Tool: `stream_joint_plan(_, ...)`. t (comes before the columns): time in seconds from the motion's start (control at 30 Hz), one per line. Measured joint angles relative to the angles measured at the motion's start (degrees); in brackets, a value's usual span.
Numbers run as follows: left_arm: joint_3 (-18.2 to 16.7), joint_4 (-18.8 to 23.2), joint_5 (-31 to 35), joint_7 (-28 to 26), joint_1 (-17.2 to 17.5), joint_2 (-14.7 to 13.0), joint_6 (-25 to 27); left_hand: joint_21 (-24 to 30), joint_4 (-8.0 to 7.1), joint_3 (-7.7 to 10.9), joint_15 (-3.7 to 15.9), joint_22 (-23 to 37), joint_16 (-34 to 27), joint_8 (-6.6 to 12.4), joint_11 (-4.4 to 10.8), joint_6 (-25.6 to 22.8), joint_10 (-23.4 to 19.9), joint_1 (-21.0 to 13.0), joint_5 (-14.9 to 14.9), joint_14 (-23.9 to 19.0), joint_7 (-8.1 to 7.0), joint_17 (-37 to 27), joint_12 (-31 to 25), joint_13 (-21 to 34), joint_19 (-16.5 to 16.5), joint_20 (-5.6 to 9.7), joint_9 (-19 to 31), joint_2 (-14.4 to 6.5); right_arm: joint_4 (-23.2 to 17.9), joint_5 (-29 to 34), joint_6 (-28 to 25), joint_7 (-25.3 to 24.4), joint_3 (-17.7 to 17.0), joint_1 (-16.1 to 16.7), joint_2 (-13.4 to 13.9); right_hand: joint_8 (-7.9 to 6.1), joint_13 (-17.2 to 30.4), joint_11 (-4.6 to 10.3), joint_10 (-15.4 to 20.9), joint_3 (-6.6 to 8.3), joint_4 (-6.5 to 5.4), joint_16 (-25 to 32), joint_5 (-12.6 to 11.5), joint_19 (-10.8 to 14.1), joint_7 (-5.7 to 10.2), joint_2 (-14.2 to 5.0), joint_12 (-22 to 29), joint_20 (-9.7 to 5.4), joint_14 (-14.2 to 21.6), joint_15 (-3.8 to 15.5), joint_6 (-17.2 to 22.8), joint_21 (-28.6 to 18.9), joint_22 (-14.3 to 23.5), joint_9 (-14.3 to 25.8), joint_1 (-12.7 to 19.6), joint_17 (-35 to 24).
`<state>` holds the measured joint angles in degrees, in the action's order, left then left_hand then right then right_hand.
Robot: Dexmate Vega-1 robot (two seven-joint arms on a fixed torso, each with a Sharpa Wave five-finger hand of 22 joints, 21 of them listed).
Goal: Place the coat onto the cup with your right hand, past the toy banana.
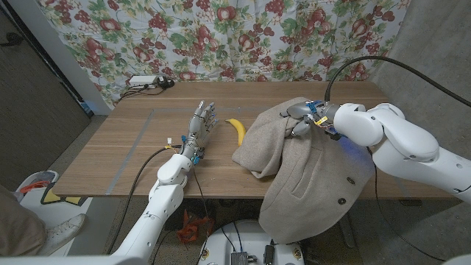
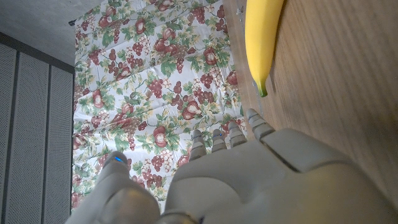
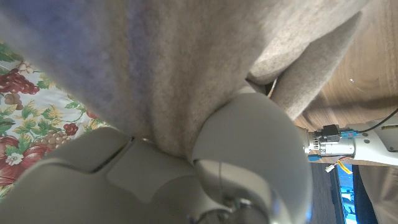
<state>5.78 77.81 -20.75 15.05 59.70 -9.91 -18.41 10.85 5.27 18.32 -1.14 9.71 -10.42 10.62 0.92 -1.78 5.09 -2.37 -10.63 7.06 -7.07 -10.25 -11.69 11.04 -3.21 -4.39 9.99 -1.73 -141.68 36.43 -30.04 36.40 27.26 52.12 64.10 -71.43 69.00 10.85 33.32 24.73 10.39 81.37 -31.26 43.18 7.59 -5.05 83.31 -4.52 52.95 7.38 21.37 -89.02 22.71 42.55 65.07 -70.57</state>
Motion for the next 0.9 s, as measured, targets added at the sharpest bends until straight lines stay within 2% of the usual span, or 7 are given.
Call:
stream_joint_plan(0.5,-0.2,0.2,-0.1,0.0,0.2,0.0,0.2,0.0,0.0,0.0,0.0,0.0,0.0,0.0,0.0,0.0,0.0,0.0,0.0,0.0,0.0,0.0,0.0,0.0,0.0,0.0,0.0,0.0,1.4,0.3,0.9,0.7,0.8,-0.6,-1.1,-0.44,0.0,0.21,-0.2,0.0,0.0,0.0,0.5,-0.5,0.3,0.01,-0.5,0.14,-0.5,-0.11,-0.3,0.0,-0.1,-0.4,0.0,0.0)
stream_joint_plan(0.7,-0.3,0.3,-0.1,0.0,0.2,-0.1,0.5,0.0,0.0,0.0,0.0,0.0,0.0,0.0,0.0,0.0,0.0,0.0,0.0,0.0,0.0,0.0,0.0,0.0,0.0,0.0,0.0,0.0,1.8,0.5,1.1,0.9,1.2,-0.9,-1.5,-0.8,0.0,0.15,-0.7,0.0,-0.01,-0.7,0.7,-1.0,0.49,0.0,-0.5,0.05,-1.5,-0.42,-0.5,0.0,-1.6,-0.1,0.0,0.2)
stream_joint_plan(0.8,-0.3,0.3,-0.1,0.1,0.1,-0.1,0.6,0.0,0.0,0.0,0.0,0.0,0.0,0.0,0.0,0.0,0.0,0.0,0.0,0.0,0.0,0.0,0.0,0.0,0.0,0.0,0.0,0.0,1.9,0.6,1.2,0.9,1.2,-0.9,-1.6,-1.06,0.0,0.41,-1.0,-0.01,-0.01,-3.7,0.7,-1.0,0.34,0.02,-2.6,0.08,-2.8,-0.73,-1.0,0.3,-3.6,-0.4,-0.4,1.5)
stream_joint_plan(0.9,-0.3,0.0,-0.1,0.2,-0.1,-0.1,0.6,0.0,0.0,0.0,0.0,0.0,0.0,0.0,0.0,0.0,0.0,0.0,0.0,0.0,0.0,0.0,0.0,0.0,0.0,0.0,0.0,0.0,1.9,0.8,1.2,0.9,1.2,-0.9,-1.7,-0.12,0.0,0.41,-1.0,-0.01,-0.01,-11.0,0.7,-0.8,0.07,0.21,-6.4,0.26,-3.2,-0.93,-1.4,1.1,-6.9,-2.1,-1.6,6.0)
